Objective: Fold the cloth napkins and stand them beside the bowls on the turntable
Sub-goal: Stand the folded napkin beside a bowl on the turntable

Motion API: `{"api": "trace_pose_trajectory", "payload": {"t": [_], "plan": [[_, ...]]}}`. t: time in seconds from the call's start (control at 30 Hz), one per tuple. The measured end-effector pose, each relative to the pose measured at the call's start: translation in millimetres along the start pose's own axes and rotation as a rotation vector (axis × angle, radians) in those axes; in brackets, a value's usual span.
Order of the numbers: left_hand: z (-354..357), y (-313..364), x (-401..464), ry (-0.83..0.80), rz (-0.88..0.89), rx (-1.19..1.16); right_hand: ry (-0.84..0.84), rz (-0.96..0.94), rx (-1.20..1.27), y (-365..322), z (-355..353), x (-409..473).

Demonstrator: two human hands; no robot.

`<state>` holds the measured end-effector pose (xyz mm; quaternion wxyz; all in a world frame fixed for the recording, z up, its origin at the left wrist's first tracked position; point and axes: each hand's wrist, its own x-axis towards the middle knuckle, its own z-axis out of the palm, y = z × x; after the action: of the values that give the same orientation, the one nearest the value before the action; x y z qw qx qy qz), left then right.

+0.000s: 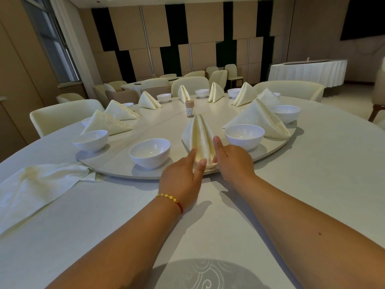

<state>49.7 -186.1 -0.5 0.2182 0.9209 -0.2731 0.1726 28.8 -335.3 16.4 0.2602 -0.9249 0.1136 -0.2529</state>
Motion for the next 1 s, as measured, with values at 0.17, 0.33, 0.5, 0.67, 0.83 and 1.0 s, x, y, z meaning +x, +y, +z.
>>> {"api": "trace_pose_trajectory", "payload": {"t": [0.17,0.33,0.5,0.67,0.83,1.0], "plan": [[-26.8,-44.8,-23.9,0.068,-0.051,0.096,0.069,-0.005,0.164,-4.2,-9.4,-7.5],[-31.2,-62.4,-34.5,-0.041,-0.072,0.238,0.065,-0.05,0.207,-16.7,-15.1,-15.9],[-30.5,-52.8,-34.2,-0.068,-0.09,0.278,-0.029,-0.141,0.253,-27.4,-12.2,-30.8],[-26.1,-40.9,-31.4,-0.092,-0.115,0.238,-0.148,-0.237,0.244,-39.5,-7.8,-46.4],[-17.8,-36.3,-26.6,-0.125,-0.061,0.005,-0.195,-0.276,0.249,-39.2,-3.2,-48.9],[-16.4,-43.5,-35.0,-0.022,-0.119,-0.248,-0.208,-0.239,0.193,-33.1,3.1,-48.8]]}}
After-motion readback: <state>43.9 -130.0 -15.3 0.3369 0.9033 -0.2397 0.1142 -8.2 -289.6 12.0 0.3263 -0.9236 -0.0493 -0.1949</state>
